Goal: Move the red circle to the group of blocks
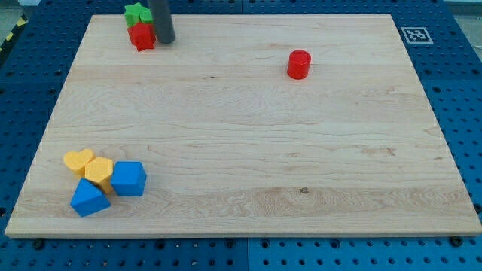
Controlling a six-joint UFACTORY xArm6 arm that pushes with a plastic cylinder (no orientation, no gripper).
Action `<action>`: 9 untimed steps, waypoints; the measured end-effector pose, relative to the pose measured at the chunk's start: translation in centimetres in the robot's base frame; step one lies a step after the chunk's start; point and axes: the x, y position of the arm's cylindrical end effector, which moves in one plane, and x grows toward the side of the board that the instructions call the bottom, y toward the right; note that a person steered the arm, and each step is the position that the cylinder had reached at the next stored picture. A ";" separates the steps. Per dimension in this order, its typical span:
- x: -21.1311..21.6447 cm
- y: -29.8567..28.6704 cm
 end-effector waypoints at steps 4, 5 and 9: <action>-2.6 26.8; 0.2 30.3; 8.1 26.9</action>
